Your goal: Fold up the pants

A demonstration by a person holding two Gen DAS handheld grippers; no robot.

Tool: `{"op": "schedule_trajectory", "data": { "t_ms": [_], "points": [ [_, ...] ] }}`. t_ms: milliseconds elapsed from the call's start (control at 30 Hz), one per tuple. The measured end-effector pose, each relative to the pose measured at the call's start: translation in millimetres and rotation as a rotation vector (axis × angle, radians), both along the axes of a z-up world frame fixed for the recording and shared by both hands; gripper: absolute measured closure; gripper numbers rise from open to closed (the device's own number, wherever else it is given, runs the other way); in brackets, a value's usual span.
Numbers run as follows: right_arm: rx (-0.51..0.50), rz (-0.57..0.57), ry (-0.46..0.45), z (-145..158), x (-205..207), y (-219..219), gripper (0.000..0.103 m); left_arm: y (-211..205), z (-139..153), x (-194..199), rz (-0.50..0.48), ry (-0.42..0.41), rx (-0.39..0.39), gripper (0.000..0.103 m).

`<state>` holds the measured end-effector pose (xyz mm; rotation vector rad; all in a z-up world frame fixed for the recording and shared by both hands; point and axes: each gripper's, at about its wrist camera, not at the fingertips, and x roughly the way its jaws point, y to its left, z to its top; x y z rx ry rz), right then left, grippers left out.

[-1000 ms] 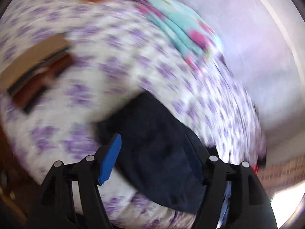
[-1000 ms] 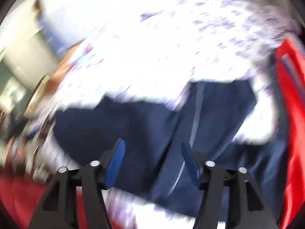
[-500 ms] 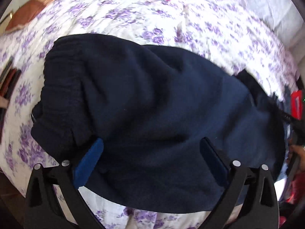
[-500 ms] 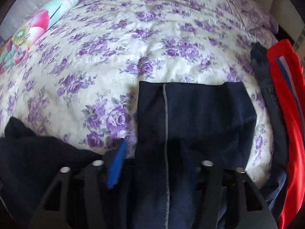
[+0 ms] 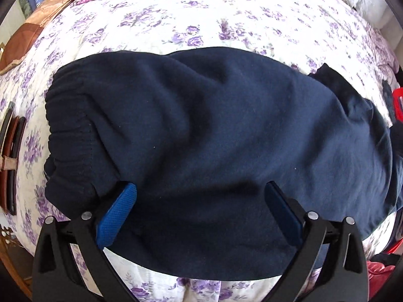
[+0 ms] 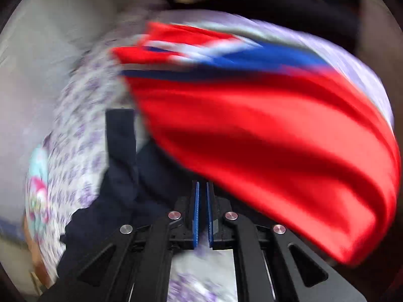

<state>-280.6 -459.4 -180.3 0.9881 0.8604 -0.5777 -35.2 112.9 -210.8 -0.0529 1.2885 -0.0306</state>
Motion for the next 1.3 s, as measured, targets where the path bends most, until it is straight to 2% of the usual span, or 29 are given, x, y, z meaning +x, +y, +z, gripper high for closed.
{"op": "schedule_trajectory", "data": {
  "t_ms": [33,100,133,167,267,400,500,533,567,633,667,833,900,967,1033,1067,1133,1200,1300],
  "points": [
    [0.046,-0.029,-0.051,-3.5,-4.8,1.6,0.093,-2.1,-0.8,2.4,-0.007,0.007,0.013,0.004],
    [0.081,-0.026,-0.141,-4.0,6.0,10.6,0.071,-7.2,-2.3,7.0,-0.014,0.017,0.035,0.004],
    [0.087,-0.006,-0.171,-3.0,15.1,15.4,0.046,-8.8,-3.0,8.8,-0.016,0.021,0.045,0.004],
    [0.086,0.022,-0.195,-2.7,24.7,20.5,0.045,-10.1,-4.7,11.6,-0.021,0.026,0.058,0.004],
    [0.087,0.084,-0.206,-8.8,56.8,27.0,0.046,-12.2,-5.0,13.2,-0.027,0.023,0.061,0.004],
    [0.161,0.009,-0.219,-32.5,70.0,13.8,0.051,-14.5,-5.3,7.0,-0.035,0.002,0.065,0.004],
    [0.136,0.022,-0.242,-35.3,80.3,14.1,0.052,-20.2,-6.6,-0.6,-0.033,-0.014,0.068,0.004],
    [0.127,0.064,-0.238,-36.0,89.4,14.8,0.055,-20.3,-6.9,-2.9,-0.029,-0.019,0.069,0.004],
    [0.131,0.091,-0.239,-38.0,92.6,15.9,0.071,-20.6,-7.2,-3.6,-0.028,-0.021,0.071,0.004],
    [0.124,0.140,-0.231,-33.5,99.5,23.2,0.092,-23.1,-7.8,-6.8,-0.023,-0.023,0.077,0.004],
    [0.107,0.158,-0.247,-25.9,97.4,27.2,0.096,-23.5,-8.4,-8.0,-0.021,-0.023,0.077,0.004],
    [0.054,0.172,-0.328,35.4,69.3,30.6,0.098,-18.4,-4.1,-12.0,0.001,-0.016,0.053,0.004],
    [0.011,0.152,-0.276,43.9,42.6,25.9,0.098,-3.9,0.0,-7.8,0.012,-0.015,0.024,0.004],
    [0.034,0.126,-0.185,26.3,23.1,22.0,0.098,-1.7,0.3,-6.1,0.018,-0.010,0.009,0.004],
    [0.084,0.093,-0.078,-7.2,5.1,21.4,0.098,-2.1,-1.3,-3.4,0.013,0.000,0.014,0.004],
    [0.117,0.080,-0.057,-19.1,2.0,20.7,0.097,-3.6,-2.0,-2.3,0.009,0.003,0.024,0.004],
    [0.160,0.019,-0.086,-24.0,-4.3,17.2,0.094,-7.1,-3.4,0.3,-0.006,0.013,0.051,0.004],
    [0.093,0.008,-0.139,-1.8,-2.1,16.8,0.094,-8.5,-1.3,2.6,-0.017,0.021,0.054,0.004],
    [-0.118,0.111,-0.136,39.8,18.1,31.0,0.092,-6.6,2.1,4.5,-0.013,0.018,0.020,0.004]
  ]
}}
